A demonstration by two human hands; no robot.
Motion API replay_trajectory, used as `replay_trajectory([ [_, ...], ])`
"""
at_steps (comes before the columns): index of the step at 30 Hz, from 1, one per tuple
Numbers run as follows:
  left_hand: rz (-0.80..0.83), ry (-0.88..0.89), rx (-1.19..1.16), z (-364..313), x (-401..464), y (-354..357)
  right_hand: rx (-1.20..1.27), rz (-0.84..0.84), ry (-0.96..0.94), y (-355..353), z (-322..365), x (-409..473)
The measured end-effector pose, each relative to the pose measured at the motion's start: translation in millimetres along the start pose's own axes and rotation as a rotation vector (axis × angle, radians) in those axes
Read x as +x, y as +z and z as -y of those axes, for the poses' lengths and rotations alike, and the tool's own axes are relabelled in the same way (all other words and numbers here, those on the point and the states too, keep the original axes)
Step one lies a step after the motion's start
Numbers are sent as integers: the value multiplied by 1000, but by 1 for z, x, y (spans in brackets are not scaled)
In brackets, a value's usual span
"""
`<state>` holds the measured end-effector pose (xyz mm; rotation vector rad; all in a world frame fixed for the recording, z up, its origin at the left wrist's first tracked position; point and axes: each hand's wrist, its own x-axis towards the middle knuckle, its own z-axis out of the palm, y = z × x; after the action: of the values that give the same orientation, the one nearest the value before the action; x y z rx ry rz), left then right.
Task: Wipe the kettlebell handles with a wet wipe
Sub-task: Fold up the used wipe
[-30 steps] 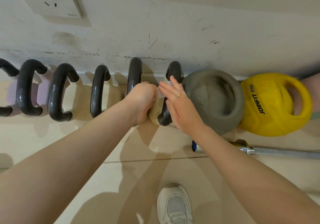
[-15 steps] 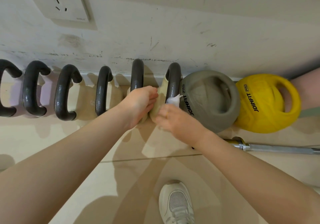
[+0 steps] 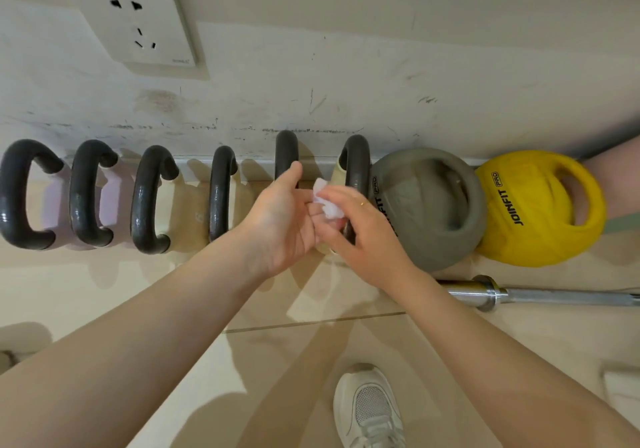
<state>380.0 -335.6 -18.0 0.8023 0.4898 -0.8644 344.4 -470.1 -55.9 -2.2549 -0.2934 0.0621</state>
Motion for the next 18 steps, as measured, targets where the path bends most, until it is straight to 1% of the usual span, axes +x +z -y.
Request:
replay_trajectory([
  [1,-6,-22,56,-2,-1,-1,-70,22,-27,1,-2,-4],
  [3,-25,-56,224,-3,-5,-2,-215,-1,-88,0,-5,-10],
  [4,-29,-66,294,-3,-7,-2,-264,-21,-97,-2,-3,-12],
  [5,-34,-73,347,-3,-10,-1,-284,-34,-66,-5,1,-13],
  [6,-50,-78,385,-3,-14,0,-262,-25,16,-8,9,-13],
  [8,-70,-81,499,-1,-22,1,-87,23,213,-11,23,-13],
  [9,-62,-71,574,-1,-26,1,-13,4,255,-13,31,-14],
  [13,-65,13,776,-8,-40,5,180,-218,376,-24,57,-19],
  [15,-42,46,879,-6,-44,10,197,-326,431,-34,65,-28],
  [16,-6,53,887,-3,-48,14,181,-370,448,-40,68,-32],
  [18,94,33,814,4,-55,29,146,-440,440,-53,75,-42],
])
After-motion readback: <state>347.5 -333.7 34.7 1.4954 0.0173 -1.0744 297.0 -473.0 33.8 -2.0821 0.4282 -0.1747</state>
